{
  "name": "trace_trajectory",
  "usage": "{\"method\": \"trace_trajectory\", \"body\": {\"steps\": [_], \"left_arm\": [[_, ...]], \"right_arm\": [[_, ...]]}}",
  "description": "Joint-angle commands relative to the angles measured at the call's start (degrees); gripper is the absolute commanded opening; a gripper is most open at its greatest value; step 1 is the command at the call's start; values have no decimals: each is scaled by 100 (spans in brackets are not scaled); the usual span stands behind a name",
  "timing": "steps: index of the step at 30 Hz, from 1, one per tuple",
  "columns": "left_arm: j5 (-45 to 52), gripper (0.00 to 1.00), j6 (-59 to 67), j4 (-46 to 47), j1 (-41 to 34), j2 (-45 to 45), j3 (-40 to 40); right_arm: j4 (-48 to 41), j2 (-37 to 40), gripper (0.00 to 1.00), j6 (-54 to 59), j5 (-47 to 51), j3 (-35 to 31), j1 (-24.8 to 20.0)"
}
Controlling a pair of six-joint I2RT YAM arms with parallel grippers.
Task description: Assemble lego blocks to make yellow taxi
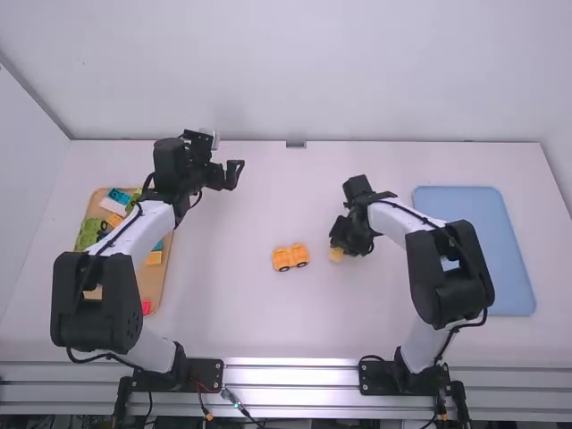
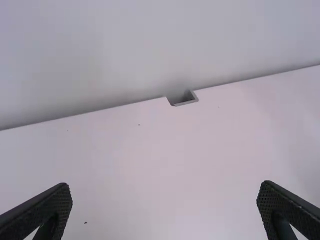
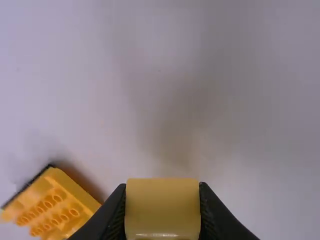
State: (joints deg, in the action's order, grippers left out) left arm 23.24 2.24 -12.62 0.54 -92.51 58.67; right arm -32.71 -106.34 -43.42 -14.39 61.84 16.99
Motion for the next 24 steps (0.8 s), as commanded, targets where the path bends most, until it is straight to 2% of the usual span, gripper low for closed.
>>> {"method": "trace_trajectory", "body": {"steps": [1,6,13,24], "left_arm": [[-24,99,59,-17,-15,4,83],[-22,99,59,-9,-15,4,83],[-20,99,61,17,-15,4,83],[-20,99,59,44,-15,4,83]], "right_arm": [[61,-50,0,-1285,-234,-48,-26],[251,-50,0,-2754,-184,-33,-90],[-107,-50,0,-4433,72,-39,-90],[-79,-50,0,-5552,385,-33,-39]]}}
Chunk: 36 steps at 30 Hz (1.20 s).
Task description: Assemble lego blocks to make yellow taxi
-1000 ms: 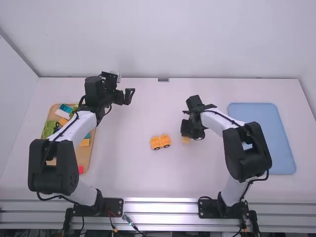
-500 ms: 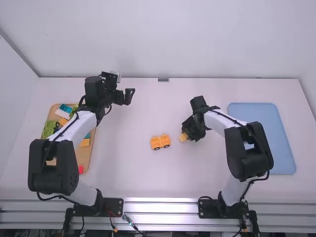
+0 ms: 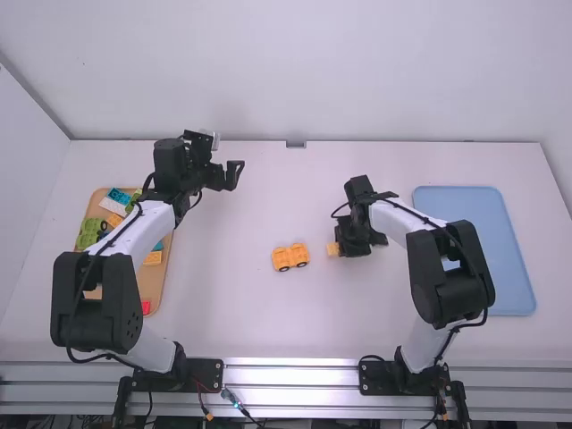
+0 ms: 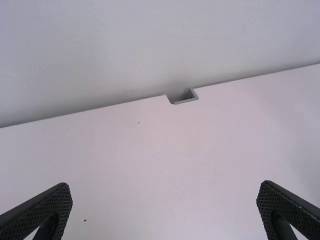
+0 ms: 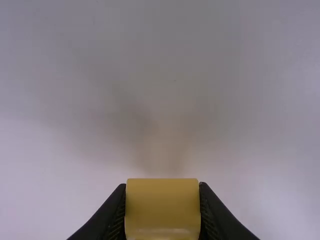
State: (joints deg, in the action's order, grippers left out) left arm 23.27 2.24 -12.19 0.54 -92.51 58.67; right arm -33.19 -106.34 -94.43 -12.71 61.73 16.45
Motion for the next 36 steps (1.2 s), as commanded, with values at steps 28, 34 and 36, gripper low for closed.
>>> {"method": "trace_trajectory", "body": {"steps": [28,34,36], "left_arm": [[-24,99,57,149,-17,4,83],[-28,99,59,188,-15,4,83],[-28,99,59,190,-15,4,83]], "right_arm": [[319,-505,0,-1075,175,-63,269],[332,-575,5,-1069,197,-63,269],[393,-575,18,-1069,205,-66,269]]}}
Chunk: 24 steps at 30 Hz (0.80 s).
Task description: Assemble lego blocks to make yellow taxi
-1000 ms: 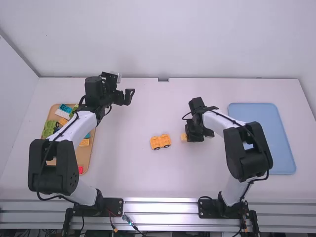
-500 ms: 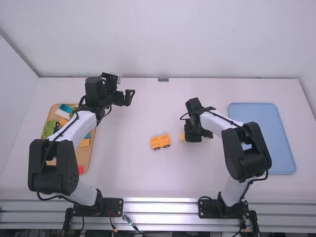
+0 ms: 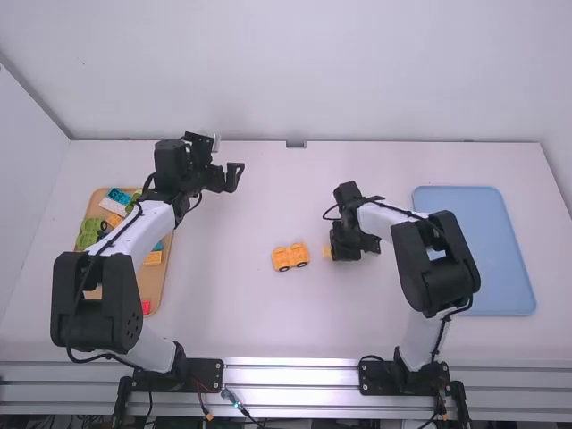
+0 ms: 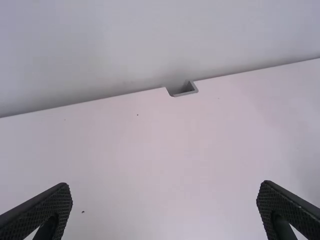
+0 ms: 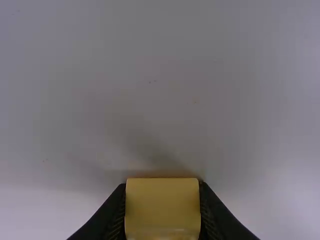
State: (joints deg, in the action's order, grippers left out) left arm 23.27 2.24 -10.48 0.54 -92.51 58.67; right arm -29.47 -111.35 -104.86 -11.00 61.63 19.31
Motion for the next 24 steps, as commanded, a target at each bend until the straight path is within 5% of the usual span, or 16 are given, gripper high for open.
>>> {"method": "trace_trajectory", "body": {"steps": [1,3,6,17,24], "left_arm": [[-31,99,59,22,-15,4,83],[-37,99,59,42,-15,4,83],[-39,99,61,61,-11,4,83],[-39,99,59,92,-15,4,83],[-37,99,61,103,-15,4,83]], "right_arm": [[28,-74,21,-20,35,-55,-17],[92,-74,62,142,33,-52,-17],[85,-72,80,181,31,-52,-9],[223,-31,90,984,-142,0,-192],[-693,74,91,2041,-232,789,-413]]}}
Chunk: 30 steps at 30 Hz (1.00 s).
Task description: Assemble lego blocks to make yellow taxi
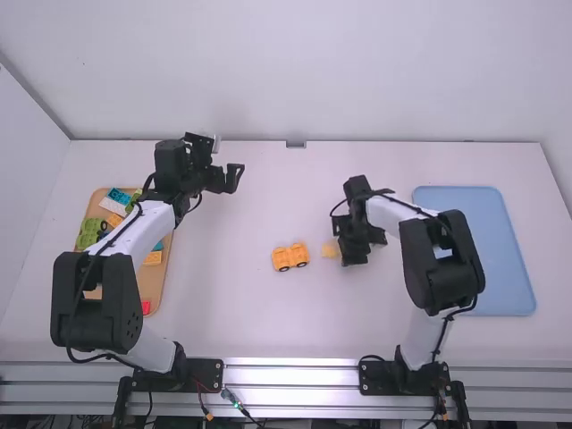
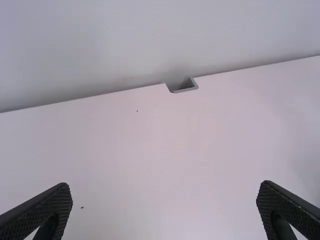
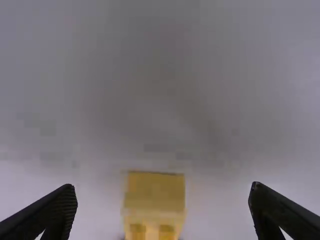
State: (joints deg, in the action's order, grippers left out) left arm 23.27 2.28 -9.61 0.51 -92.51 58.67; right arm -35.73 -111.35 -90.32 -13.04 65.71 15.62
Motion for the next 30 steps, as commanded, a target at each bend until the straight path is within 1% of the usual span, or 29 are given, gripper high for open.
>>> {"method": "trace_trajectory", "body": {"steps": [1,2,3,4,5,6,7,8,11,13,14,16,19,20,21,22,23,26,28,29,30], "left_arm": [[-39,99,55,15,-7,4,83],[-39,99,55,15,-9,4,83],[-39,99,57,15,-13,4,83],[-39,99,57,17,-15,4,83],[-39,99,55,17,-15,4,83],[-39,99,55,17,-13,4,83],[-37,99,57,17,-13,4,83],[-37,99,55,17,-13,4,83],[-24,99,52,17,-11,4,83],[-20,99,52,17,-9,4,83],[-24,99,55,17,-15,4,83],[-20,99,52,20,-9,4,83],[-22,99,52,17,-7,4,83],[-22,99,55,17,-9,4,83],[-22,99,55,22,-15,4,83],[-22,99,52,39,-15,4,83],[-20,99,52,129,-15,4,83],[-17,99,55,214,-13,4,83],[-7,99,57,251,-13,4,83],[0,99,57,256,-13,4,83],[39,99,57,275,-13,4,83]], "right_arm": [[-216,92,91,951,-149,568,-74],[-297,111,91,1246,-232,691,-92],[-435,118,92,1779,-402,883,-116],[-535,120,99,2229,-531,1016,-133],[-673,120,99,3084,-678,1220,-168],[-793,120,99,4398,-868,1491,-223],[-855,122,99,5252,-1080,1727,-271],[-898,120,99,5530,-1134,1825,-293],[-1231,120,99,6898,-1215,2411,-321],[-1314,120,99,7309,-1099,2573,-319],[-1303,120,99,7750,-817,2704,-319],[-1248,120,99,8358,-341,2789,-321],[-1008,120,99,9785,962,2828,-341],[-977,120,99,9925,1097,2828,-354],[-883,120,99,10507,1600,2820,-393],[-831,120,99,10701,1720,2815,-402],[-643,120,99,11138,1853,2811,-409],[-481,120,99,11639,1633,2809,-382],[-533,120,99,12782,1005,2809,-343],[-551,120,99,12902,925,2809,-339],[-682,120,99,13602,420,2809,-304]]}}
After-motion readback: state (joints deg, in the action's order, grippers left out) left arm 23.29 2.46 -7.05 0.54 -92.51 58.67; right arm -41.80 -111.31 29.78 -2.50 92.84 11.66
